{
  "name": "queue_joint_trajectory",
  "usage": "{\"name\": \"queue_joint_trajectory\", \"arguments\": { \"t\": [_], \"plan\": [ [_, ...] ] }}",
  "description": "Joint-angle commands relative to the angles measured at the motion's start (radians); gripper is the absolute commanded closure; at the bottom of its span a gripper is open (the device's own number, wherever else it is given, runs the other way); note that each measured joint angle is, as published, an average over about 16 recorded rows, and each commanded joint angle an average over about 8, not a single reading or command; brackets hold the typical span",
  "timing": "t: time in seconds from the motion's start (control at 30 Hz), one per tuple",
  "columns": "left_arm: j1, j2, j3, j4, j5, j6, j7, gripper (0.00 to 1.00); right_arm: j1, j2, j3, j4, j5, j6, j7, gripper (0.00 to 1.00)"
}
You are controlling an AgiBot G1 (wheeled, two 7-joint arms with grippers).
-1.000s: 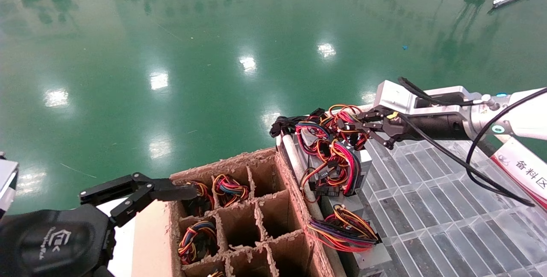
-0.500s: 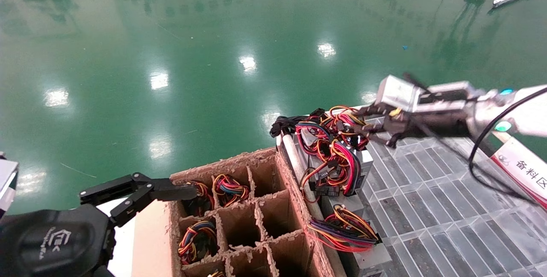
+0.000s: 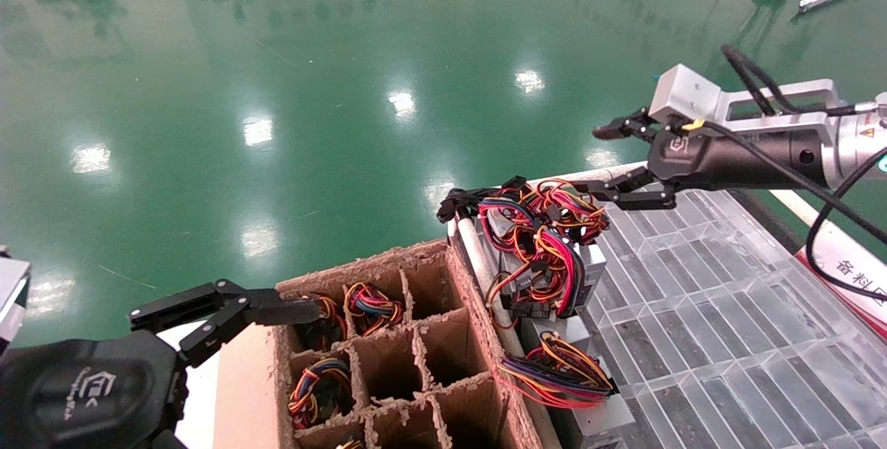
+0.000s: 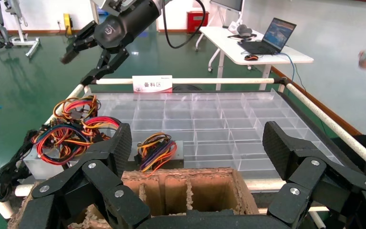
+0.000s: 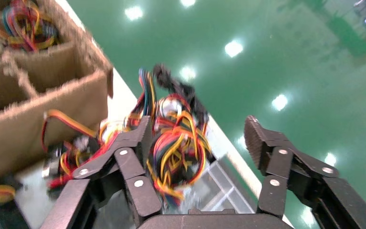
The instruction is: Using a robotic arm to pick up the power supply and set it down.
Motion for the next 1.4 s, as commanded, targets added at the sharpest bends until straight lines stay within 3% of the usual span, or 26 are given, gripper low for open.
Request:
{"name": "queue_joint_trajectory", "arguments": {
  "t": [0.03, 1.4],
  "plan": [
    [0.000, 0.000, 0.000, 0.000, 0.000, 0.000, 0.000, 0.00, -0.021, 0.011, 0.009, 0.029, 0.019, -0.007, 0.017, 0.00],
    [0.000, 0.000, 0.001, 0.000, -0.001, 0.000, 0.001, 0.00, -0.693, 0.311, 0.259, 0.930, 0.565, -0.118, 0.473, 0.00]
  ]
}}
